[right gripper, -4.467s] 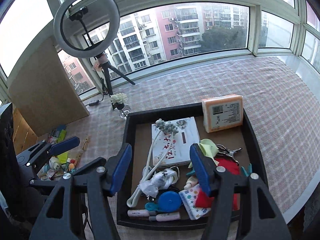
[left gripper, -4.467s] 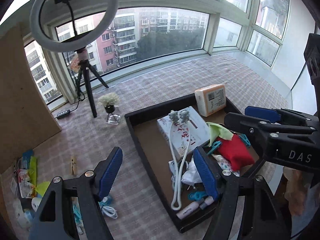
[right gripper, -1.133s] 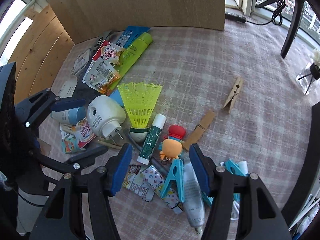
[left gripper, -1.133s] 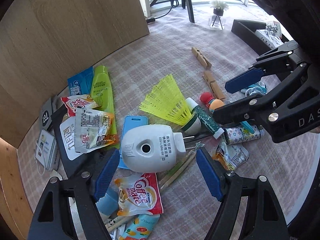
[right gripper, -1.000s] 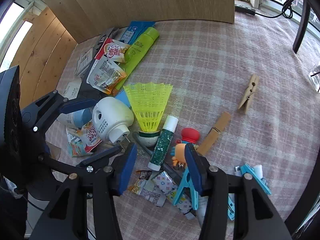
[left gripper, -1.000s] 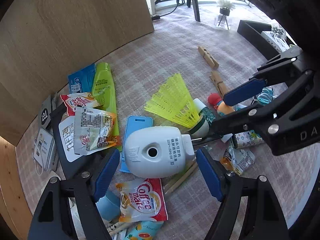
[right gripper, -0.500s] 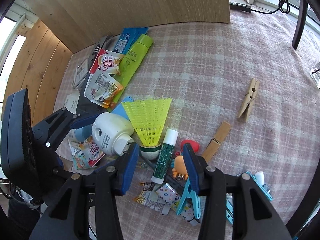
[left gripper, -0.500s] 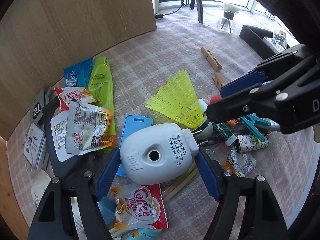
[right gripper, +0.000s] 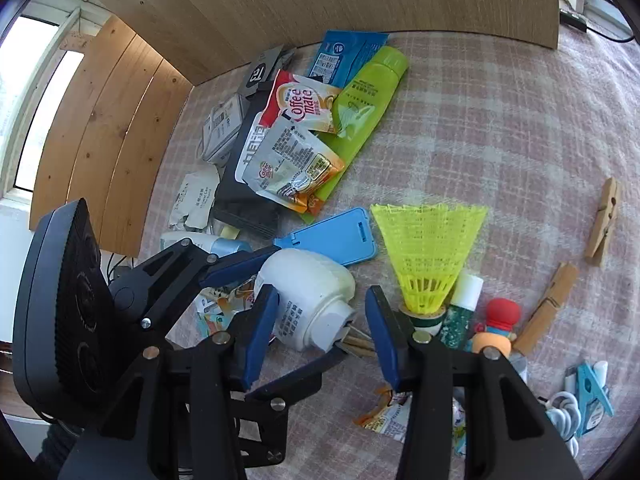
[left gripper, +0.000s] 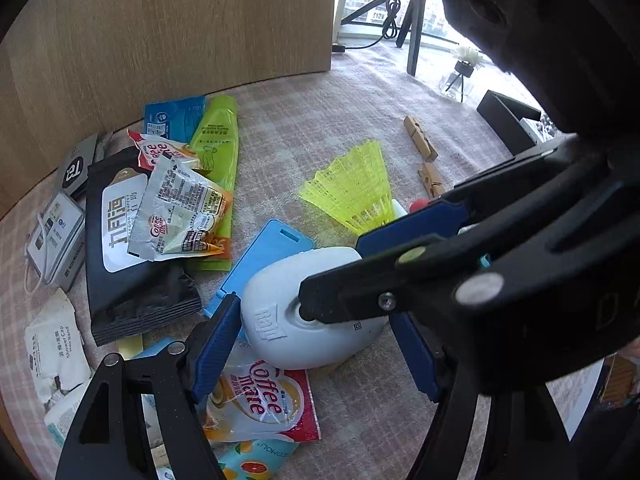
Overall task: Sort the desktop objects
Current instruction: 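Grasp the white plug-in device with the right tool, then carry the white device to the black tray and release it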
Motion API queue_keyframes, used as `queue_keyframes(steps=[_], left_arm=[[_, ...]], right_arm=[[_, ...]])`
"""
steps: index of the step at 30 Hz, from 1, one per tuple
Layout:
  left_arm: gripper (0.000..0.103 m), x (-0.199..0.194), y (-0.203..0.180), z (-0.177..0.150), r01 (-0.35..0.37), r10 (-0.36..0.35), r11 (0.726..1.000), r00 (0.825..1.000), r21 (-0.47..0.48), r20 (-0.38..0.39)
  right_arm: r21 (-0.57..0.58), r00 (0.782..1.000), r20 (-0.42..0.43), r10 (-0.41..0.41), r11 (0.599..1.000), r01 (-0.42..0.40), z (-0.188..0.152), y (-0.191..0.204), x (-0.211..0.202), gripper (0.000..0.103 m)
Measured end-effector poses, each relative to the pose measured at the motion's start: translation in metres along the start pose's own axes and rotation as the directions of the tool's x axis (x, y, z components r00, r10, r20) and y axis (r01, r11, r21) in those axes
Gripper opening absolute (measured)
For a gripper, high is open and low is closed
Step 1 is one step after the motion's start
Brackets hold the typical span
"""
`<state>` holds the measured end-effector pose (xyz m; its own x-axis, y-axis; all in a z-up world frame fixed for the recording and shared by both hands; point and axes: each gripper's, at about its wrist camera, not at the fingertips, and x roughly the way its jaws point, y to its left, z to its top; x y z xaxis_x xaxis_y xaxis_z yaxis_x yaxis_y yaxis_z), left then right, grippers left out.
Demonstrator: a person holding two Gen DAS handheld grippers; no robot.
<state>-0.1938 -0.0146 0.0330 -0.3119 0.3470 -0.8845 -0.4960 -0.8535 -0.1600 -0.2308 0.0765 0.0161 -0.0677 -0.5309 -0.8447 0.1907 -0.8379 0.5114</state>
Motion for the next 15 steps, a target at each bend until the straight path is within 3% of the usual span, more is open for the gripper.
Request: queue_keyframes(steps=[7, 15], left_arm=[[0.073, -0.009, -0.019, -0.001, -0.015, 0.015, 1.000, 1.000, 0.016, 0.020], [0.073, -0.033, -0.081, 0.025, -0.015, 0.007, 0.993, 0.998, 0.115, 0.068]], right_arm=[[-0.005, 1.000, 0.015, -0.013, 1.000, 0.013, -0.015, -0.001, -0.009, 0.046], [0.009, 0.992, 0.121, -0.023, 1.000, 0.022, -0.041, -0.015, -0.072, 0.045]])
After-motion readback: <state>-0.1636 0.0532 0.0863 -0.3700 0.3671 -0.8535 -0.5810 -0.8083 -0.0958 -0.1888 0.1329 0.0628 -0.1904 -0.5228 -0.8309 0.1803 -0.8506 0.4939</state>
